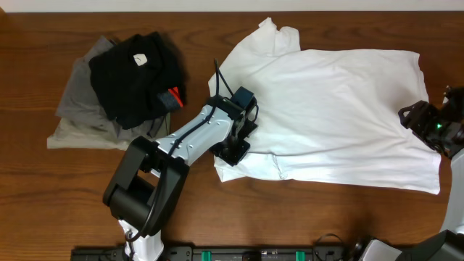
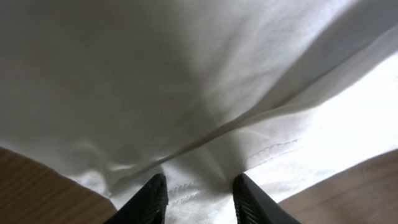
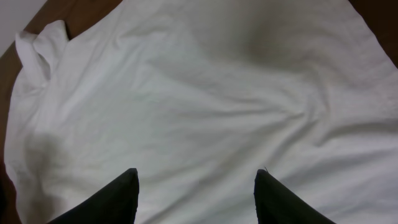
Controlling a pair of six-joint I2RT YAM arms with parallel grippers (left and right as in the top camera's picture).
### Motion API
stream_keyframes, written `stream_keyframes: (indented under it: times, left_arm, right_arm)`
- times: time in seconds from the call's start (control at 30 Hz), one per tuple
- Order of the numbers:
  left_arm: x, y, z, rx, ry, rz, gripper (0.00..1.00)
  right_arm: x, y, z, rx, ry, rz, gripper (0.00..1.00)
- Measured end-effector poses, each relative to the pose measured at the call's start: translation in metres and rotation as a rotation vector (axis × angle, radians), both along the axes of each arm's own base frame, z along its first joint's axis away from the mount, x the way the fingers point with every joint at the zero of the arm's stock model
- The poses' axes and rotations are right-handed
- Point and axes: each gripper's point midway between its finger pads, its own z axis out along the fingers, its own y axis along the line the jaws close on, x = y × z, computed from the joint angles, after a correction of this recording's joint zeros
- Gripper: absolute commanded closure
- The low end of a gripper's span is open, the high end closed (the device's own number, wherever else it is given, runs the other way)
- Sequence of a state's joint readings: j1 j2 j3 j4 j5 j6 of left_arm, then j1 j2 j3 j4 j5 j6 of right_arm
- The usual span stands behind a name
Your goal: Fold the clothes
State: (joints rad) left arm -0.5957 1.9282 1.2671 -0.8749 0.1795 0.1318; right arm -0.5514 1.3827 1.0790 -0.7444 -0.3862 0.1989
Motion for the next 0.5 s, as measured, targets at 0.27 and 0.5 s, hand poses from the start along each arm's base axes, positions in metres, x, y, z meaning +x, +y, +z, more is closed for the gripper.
stream_keyframes:
  times: [0.27, 0.5]
  left_arm:
    - [0.004, 0.000, 0.005, 0.005, -0.015, 0.022, 0.51]
    - [0.010, 0.019, 0.019, 0.078, -0.056, 0.077, 0.42]
  right_arm:
    - [0.000, 0.000, 0.000, 0.000, 0.000, 0.000, 0.42]
    - [0.000, 0.000, 0.000, 0.000, 0.000, 0.000, 0.42]
